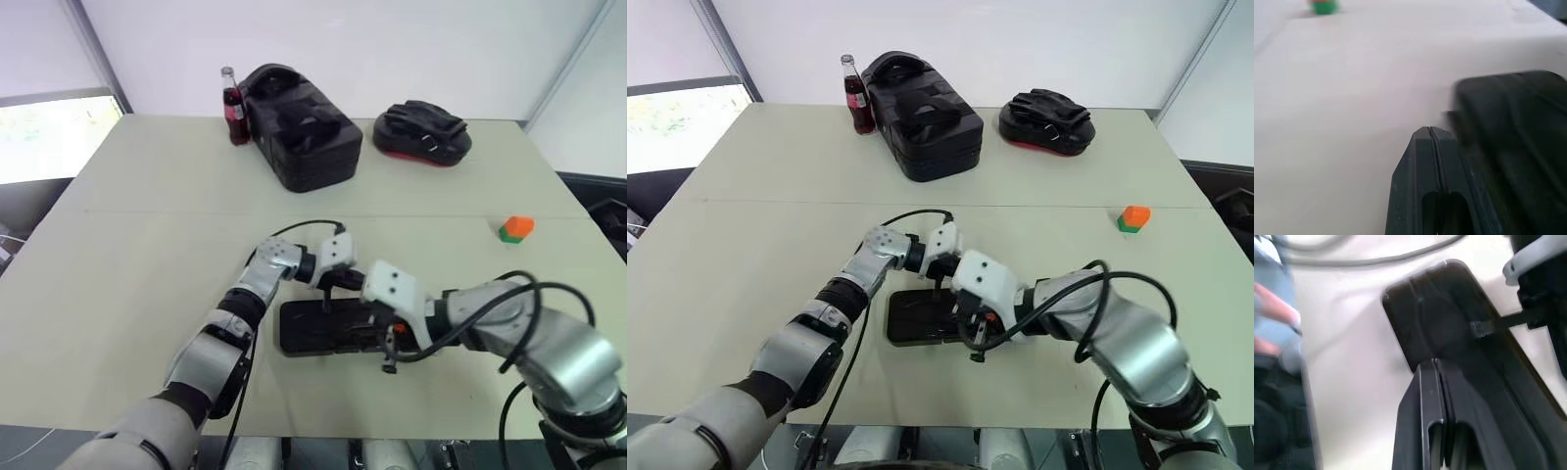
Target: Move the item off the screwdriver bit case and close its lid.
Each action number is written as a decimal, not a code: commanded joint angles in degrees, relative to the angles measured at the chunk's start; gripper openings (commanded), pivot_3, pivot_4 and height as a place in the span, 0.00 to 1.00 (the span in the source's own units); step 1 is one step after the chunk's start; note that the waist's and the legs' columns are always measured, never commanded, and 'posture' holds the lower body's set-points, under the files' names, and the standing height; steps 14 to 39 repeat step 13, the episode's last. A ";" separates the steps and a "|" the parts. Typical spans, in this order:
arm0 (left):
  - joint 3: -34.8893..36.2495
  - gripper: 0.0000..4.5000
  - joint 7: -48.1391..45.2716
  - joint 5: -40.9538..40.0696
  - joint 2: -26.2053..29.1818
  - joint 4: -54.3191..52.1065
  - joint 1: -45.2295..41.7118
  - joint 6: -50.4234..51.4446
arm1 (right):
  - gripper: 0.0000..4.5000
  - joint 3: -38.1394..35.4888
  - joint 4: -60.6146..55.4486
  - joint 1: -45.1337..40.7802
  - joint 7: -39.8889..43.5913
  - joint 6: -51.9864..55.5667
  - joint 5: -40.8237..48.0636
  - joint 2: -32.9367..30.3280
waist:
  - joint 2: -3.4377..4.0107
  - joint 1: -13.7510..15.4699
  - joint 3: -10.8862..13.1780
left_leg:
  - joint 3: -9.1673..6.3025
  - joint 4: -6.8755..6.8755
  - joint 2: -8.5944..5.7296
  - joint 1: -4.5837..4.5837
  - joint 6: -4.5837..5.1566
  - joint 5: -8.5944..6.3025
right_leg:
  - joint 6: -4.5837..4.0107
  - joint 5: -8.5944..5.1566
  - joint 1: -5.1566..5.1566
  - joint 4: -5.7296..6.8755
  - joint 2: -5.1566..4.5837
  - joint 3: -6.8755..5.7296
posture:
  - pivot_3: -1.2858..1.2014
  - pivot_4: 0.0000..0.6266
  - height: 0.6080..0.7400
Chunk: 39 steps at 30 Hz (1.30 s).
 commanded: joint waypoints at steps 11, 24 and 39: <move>20.52 0.00 19.06 -24.40 17.43 -66.35 31.86 45.25 | 0.01 -19.08 22.25 4.15 -1.74 -21.43 3.36 -3.17 | 0.03 -0.09 0.04 | 0.08 -0.62 0.00 -0.66 -0.22 0.12 | -0.04 -0.02 -1.01 0.08 -0.07 0.10 | 0.52 0.24 1.00; 21.81 0.00 20.87 -25.95 19.44 -72.44 36.79 48.06 | 0.01 -18.67 25.83 5.38 -1.81 -25.63 2.57 -3.60 | 0.02 -0.02 0.04 | 0.10 -0.61 -0.08 -0.68 -0.24 0.14 | -0.03 -0.02 -1.00 0.06 -0.18 0.09 | 0.52 0.24 1.00; 21.81 0.00 20.87 -25.95 19.44 -72.44 36.79 48.06 | 0.01 -18.67 25.83 5.38 -1.81 -25.63 2.57 -3.60 | 0.02 -0.02 0.04 | 0.10 -0.61 -0.08 -0.68 -0.24 0.14 | -0.03 -0.02 -1.00 0.06 -0.18 0.09 | 0.52 0.24 1.00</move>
